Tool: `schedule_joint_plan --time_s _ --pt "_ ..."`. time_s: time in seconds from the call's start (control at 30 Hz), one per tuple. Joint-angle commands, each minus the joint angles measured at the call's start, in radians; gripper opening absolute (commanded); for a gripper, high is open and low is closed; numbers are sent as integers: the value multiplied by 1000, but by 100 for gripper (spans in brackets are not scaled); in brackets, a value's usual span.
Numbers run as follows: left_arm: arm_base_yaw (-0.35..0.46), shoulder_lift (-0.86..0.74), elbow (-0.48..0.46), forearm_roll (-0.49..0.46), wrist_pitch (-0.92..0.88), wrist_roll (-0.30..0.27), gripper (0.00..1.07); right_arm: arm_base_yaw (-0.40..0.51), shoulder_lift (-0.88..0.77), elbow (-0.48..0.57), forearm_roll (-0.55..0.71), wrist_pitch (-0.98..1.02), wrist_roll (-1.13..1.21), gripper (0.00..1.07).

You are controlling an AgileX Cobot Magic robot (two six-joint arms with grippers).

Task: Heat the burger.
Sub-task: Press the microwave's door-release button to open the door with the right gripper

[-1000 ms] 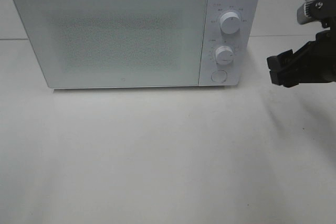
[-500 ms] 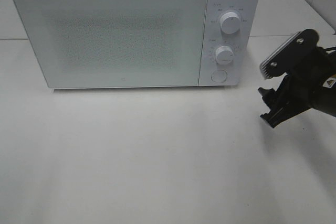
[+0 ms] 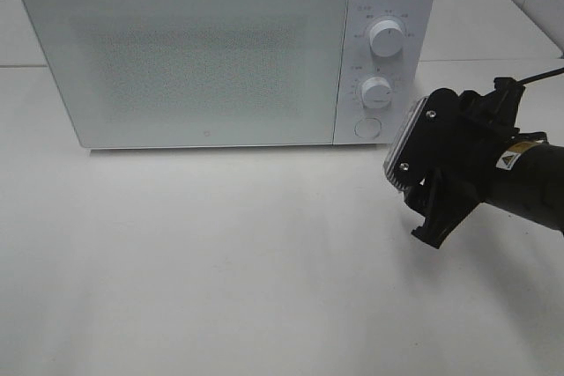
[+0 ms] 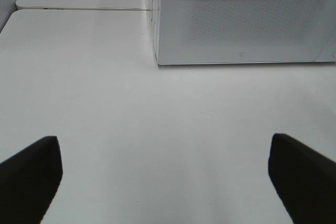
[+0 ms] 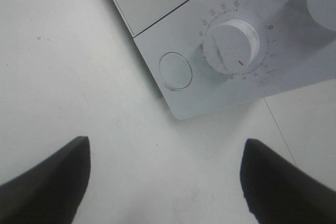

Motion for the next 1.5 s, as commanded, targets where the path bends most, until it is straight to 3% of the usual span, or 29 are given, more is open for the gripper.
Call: schedule_joint_plan --time_s 0.03,0.5,0.67,0.73,0.8,0.83,0.87,0.9,0.93,0.97,1.0,1.1,1.5 --pt "5 -8 -1 1 -10 -3 100 14 -3 -2 1 29 -45 76" --pt "5 -8 -1 2 -10 -3 100 14 -3 -14 -2 79 -162 73" --pt "5 -8 -1 2 -10 -3 100 14 -3 -14 -1 77 -225 65" --pt "5 -8 -1 2 -10 -3 100 14 -3 -14 -3 55 -335 52" --pt "5 -8 -1 2 -10 -3 100 14 -3 -14 -3 55 -361 47" --pt "5 -8 -1 2 -10 -3 100 14 -3 -14 -3 55 -389 35" --pt "5 -8 -1 2 -10 -3 100 14 -3 -14 -3 55 -389 35" --pt "5 -8 -1 2 -10 -3 100 14 -3 -14 -3 60 -398 23" --pt "5 -8 -1 2 -10 -3 100 14 -3 -14 -6 60 -398 16" --pt "5 -8 -1 2 -10 -3 100 14 -3 -14 -6 60 -398 16" --pt "5 -8 -1 2 -10 -3 100 14 -3 -14 -9 60 -398 6" --pt "5 -8 -1 2 -10 -3 100 14 -3 -14 -9 60 -398 0" --pt "5 -8 -1 2 -10 -3 100 14 -1 -14 -57 60 -397 0"
